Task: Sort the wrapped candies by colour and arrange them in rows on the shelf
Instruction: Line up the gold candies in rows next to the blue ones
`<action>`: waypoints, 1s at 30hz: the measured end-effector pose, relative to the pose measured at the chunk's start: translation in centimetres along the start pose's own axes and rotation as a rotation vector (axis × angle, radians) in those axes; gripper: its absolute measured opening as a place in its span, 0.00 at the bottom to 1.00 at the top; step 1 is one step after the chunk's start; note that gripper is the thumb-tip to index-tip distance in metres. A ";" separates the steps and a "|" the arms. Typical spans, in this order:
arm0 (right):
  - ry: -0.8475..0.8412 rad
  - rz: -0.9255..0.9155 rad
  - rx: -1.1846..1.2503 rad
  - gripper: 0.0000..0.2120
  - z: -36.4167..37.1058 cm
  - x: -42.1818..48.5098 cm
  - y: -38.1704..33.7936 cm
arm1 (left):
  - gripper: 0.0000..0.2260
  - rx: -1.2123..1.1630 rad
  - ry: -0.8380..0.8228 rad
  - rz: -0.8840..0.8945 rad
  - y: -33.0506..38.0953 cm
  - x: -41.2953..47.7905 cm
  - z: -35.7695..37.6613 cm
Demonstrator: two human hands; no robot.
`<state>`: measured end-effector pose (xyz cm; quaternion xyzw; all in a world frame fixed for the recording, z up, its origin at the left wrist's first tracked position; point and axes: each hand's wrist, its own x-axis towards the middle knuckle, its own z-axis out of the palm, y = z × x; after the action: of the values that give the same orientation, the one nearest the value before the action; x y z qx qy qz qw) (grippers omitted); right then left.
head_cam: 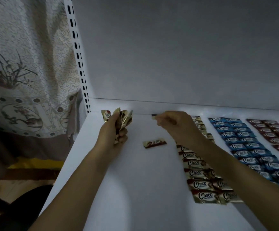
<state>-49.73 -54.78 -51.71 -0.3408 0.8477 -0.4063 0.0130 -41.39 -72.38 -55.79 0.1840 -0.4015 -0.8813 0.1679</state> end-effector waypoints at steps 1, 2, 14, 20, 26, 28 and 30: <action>-0.034 0.045 0.127 0.08 -0.2 0.0 -0.8 | 0.09 0.019 -0.003 0.008 0.0 -0.1 0.2; -0.090 0.088 0.233 0.09 -0.1 -0.1 -1.6 | 0.09 0.061 -0.011 0.016 -0.1 -0.2 0.5; -0.152 0.382 0.557 0.22 3.0 0.6 -5.1 | 0.12 0.993 -0.087 0.568 -2.2 -1.4 1.2; -0.101 0.409 0.566 0.06 3.2 1.7 -5.0 | 0.08 0.896 -0.169 0.476 -1.9 -1.8 1.6; -0.184 0.343 0.708 0.03 3.1 1.5 -4.6 | 0.21 0.536 -0.152 0.212 -1.5 -2.0 2.3; -0.222 0.338 0.736 0.05 2.9 1.6 -4.6 | 0.18 0.550 -0.150 0.256 -1.6 -2.1 2.0; -0.257 0.351 0.790 0.08 2.1 1.8 -4.4 | 0.11 0.485 -0.110 0.275 -1.4 -1.8 1.8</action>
<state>-48.02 -59.22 -49.58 -0.2081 0.6640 -0.6450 0.3160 -40.87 -69.51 -55.45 0.1145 -0.6304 -0.7370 0.2151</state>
